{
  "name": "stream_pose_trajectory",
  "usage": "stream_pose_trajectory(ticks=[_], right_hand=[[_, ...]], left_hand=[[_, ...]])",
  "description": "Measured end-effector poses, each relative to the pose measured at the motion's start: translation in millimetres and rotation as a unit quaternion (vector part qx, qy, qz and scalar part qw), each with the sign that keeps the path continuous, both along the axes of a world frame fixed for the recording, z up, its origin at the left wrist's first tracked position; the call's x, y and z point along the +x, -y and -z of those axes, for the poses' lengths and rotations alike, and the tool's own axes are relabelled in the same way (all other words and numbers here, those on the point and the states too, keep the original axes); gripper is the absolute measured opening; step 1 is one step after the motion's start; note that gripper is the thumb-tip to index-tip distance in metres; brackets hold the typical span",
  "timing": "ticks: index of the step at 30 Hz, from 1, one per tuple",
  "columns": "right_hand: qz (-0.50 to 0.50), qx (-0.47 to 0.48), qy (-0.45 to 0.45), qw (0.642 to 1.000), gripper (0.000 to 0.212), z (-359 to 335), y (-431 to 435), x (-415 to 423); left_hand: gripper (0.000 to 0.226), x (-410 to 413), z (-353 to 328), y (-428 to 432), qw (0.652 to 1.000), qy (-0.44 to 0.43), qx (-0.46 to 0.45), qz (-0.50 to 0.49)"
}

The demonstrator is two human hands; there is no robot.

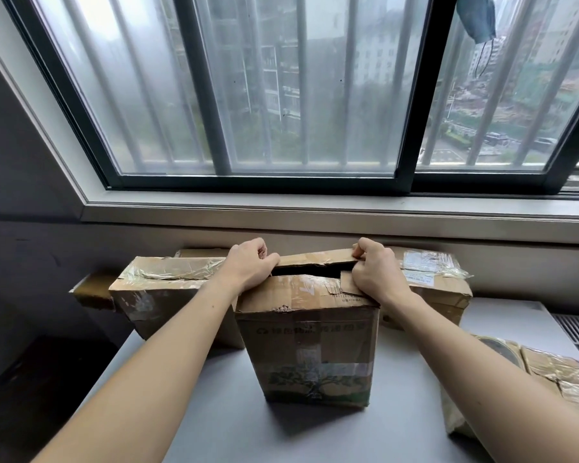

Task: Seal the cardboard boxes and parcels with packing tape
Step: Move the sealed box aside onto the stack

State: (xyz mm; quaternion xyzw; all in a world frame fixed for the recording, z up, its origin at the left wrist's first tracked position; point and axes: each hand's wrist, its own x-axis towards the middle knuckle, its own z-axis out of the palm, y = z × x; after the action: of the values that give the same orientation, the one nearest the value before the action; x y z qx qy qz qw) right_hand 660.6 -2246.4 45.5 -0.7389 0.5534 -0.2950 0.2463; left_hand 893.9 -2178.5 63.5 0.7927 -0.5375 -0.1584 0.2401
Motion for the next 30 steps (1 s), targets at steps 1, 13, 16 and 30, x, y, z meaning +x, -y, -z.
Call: stream_pose_trajectory(ticks=[1,13,16,30], right_hand=[[0.003,0.003,0.007,1.0,0.029,0.4,-0.3,-1.4],[-0.022,-0.023,0.015,0.999,0.015,21.2,5.5,-4.7],[-0.019,-0.034,0.007,0.999,0.021,24.1,7.3,-2.5],[-0.163,-0.054,-0.292,0.941,0.05,-0.7,-1.5,20.5]], left_hand=[[0.041,0.7,3.6,1.1,1.0,0.002,-0.011,0.002],[0.121,29.8,11.7,-5.4,0.985,-0.068,-0.058,0.147],[0.109,40.8,17.5,-7.0,0.983,-0.092,-0.048,0.154],[0.051,14.6,24.3,6.1,0.993,0.031,-0.061,0.094]])
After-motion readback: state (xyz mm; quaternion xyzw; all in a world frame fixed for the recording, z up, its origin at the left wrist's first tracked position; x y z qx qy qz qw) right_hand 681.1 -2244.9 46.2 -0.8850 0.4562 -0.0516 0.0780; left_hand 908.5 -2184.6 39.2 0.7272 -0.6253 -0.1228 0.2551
